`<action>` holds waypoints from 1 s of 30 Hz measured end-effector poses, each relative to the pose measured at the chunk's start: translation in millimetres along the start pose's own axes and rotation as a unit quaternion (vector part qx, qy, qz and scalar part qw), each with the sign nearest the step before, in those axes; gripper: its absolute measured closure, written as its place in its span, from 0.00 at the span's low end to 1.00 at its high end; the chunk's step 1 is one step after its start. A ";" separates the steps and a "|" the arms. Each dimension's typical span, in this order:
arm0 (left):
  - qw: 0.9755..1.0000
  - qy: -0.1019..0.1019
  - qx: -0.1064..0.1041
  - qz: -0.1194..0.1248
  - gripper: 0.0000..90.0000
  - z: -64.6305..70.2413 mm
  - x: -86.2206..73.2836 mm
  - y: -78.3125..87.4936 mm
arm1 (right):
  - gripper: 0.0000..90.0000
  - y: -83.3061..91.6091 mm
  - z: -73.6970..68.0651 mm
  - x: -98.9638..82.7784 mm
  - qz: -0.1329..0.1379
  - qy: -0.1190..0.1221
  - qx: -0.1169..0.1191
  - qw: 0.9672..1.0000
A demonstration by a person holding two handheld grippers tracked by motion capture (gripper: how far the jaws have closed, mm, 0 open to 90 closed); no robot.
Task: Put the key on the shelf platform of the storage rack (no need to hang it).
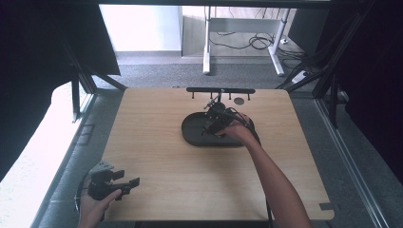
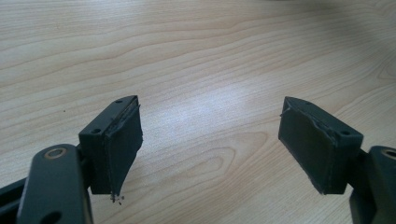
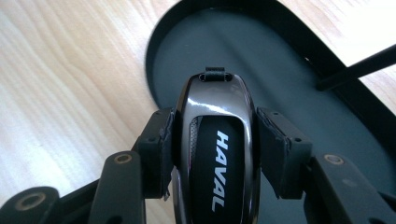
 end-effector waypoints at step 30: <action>1.000 -0.003 -0.001 -0.003 0.24 1.4 -0.9 -1.2 | 0.55 -39.8 27.3 -27.4 -0.038 0.010 -0.028 0.999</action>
Point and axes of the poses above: each handheld gripper's, and its own axes: y roughly backward along the jaws, x roughly out of its top, z roughly to its right, the point moved 6 cm from there along -y, roughly forward along the jaws, and after that the axes turned 14 degrees about z, right-handed, at the moved point
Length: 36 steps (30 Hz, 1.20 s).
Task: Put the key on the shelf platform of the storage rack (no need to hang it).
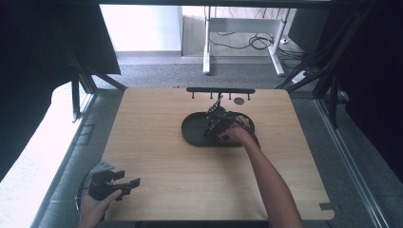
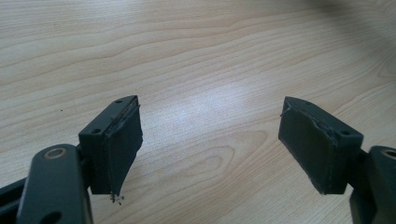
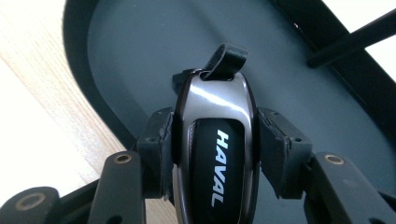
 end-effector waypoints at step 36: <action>1.000 -0.001 0.002 -0.001 0.24 1.2 -0.8 -1.2 | 0.42 -18.0 20.5 -27.9 -0.017 -0.009 -0.047 0.999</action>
Point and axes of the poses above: each handheld gripper's, and its own axes: y roughly backward along the jaws, x roughly out of its top, z roughly to its right, the point moved 6 cm from there along -y, roughly forward along the jaws, and after that the axes turned 14 degrees about z, right-handed, at the moved point
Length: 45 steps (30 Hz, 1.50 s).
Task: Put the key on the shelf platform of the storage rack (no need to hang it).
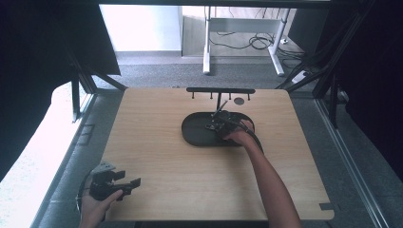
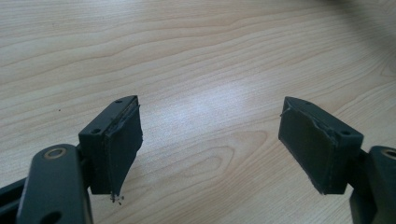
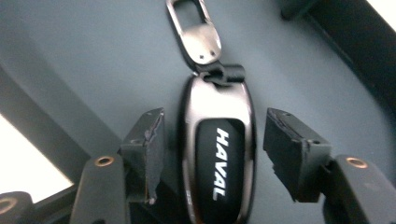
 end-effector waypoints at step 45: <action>1.000 -0.006 0.001 -0.009 0.24 8.3 -2.9 -6.2 | 0.39 93.4 -93.7 -76.4 0.180 -0.012 0.059 0.982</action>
Point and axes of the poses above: each handheld gripper's, and its own axes: y roughly backward along the jaws, x roughly out of its top, z roughly to its right, the point moved 6 cm from there along -y, roughly forward along the jaws, and after that the axes turned 14 degrees about z, right-handed, at the moved point
